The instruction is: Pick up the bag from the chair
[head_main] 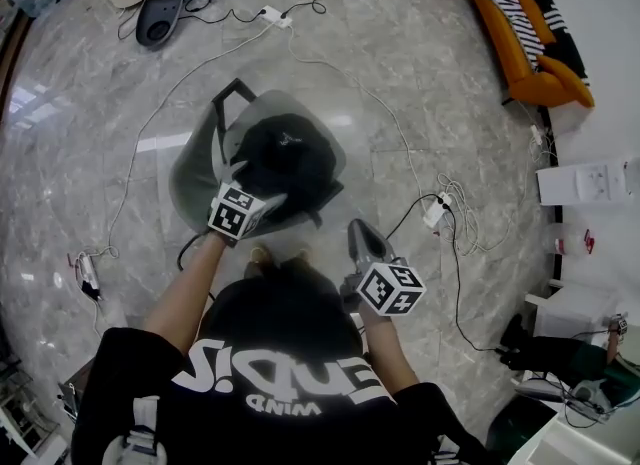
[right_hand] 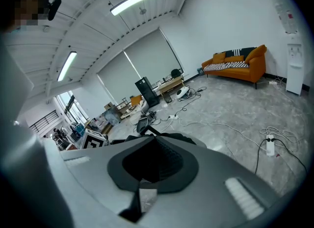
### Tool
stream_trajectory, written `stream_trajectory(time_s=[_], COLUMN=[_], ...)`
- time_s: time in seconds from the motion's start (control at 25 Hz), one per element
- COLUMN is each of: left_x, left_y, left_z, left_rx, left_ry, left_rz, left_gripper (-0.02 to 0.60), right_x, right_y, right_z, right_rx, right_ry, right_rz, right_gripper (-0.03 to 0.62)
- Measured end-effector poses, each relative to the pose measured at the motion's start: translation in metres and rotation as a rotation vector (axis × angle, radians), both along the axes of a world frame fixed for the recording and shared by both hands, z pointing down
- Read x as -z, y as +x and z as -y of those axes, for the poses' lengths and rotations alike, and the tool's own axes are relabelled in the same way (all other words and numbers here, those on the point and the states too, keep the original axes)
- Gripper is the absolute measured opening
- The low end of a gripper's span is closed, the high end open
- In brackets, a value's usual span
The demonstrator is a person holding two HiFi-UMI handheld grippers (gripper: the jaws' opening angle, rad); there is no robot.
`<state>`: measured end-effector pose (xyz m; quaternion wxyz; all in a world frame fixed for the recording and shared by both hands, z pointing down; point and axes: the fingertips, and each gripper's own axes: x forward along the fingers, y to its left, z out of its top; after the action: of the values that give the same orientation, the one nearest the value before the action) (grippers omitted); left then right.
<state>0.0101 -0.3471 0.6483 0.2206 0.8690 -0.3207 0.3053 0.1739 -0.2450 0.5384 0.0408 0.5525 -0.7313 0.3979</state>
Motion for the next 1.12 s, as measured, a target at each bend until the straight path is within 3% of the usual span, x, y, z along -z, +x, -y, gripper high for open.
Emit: stream_trajectory(time_s=[0.36, 0.52, 0.76, 0.88, 1.12], left_x=[-0.016, -0.019, -0.024, -0.022, -0.012], left_y=[0.000, 0.003, 0.017, 0.018, 0.016], left_z=[-0.009, -0.013, -0.022, -0.022, -0.022], left_rx=[0.040, 0.032, -0.016, 0.006, 0.071], left_ry=[-0.182, -0.211, -0.232, -0.238, -0.211], left_rz=[-0.086, -0.112, -0.098, -0.103, -0.139], left_gripper=[0.299, 0.229, 0.209, 0.159, 0.137], right_x=[-0.016, -0.020, -0.028, -0.030, -0.035], right_y=[0.003, 0.002, -0.001, -0.002, 0.002], right_z=[0.003, 0.003, 0.003, 0.003, 0.000], right_rx=[-0.007, -0.009, 0.000, 0.004, -0.002], right_ry=[-0.044, -0.059, -0.081, -0.089, -0.093], right_rz=[0.006, 0.012, 0.019, 0.026, 0.036], right_gripper=[0.000, 0.000, 0.000, 0.000, 0.000])
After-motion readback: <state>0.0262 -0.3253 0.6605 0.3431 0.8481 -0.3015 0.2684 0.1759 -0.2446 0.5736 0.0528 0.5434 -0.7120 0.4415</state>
